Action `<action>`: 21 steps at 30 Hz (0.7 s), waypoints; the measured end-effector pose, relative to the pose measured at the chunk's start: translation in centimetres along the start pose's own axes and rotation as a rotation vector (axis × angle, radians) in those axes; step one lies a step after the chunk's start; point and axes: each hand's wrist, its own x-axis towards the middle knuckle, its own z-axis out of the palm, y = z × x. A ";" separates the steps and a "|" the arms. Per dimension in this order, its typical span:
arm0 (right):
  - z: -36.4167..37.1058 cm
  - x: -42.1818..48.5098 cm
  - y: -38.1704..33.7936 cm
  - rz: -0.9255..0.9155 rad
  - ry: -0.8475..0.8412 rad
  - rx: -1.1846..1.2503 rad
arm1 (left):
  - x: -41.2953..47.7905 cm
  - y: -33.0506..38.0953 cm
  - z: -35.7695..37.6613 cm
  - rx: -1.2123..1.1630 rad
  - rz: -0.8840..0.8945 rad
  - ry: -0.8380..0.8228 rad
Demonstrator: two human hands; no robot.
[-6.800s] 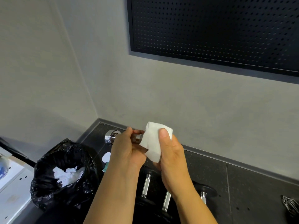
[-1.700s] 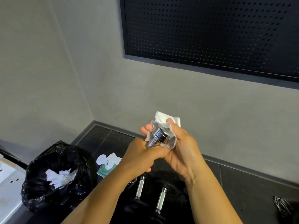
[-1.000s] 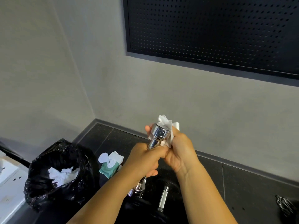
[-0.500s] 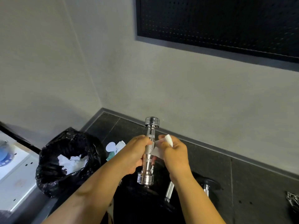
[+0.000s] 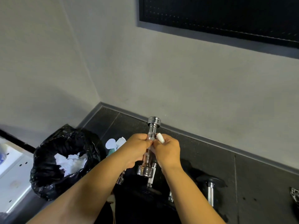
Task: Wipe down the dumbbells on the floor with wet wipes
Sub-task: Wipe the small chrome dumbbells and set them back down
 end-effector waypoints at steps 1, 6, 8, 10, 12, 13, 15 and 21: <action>0.3 0.5 0.2 0.006 0.004 -0.011 | 0.6 -0.2 -0.2 0.009 -0.001 -0.001; 1.9 3.0 1.5 0.049 0.027 -0.054 | 3.5 -1.1 -1.2 0.067 -0.028 -0.001; 2.5 3.9 2.4 0.080 0.031 -0.070 | 4.8 -1.7 -1.5 0.082 -0.046 -0.013; 3.1 4.9 3.3 0.110 0.029 -0.075 | 6.1 -2.4 -1.9 0.102 -0.065 -0.024; 3.7 5.9 4.5 0.129 0.019 -0.074 | 7.6 -3.5 -2.3 0.132 -0.082 -0.037; 4.1 6.5 5.1 0.138 0.014 -0.074 | 8.4 -4.0 -2.5 0.146 -0.090 -0.046; 4.7 7.5 6.3 0.160 0.003 -0.074 | 9.7 -4.9 -3.1 0.154 -0.100 -0.065; 6.8 10.9 9.9 0.251 -0.003 -0.071 | 14.0 -7.9 -4.9 0.159 -0.107 -0.150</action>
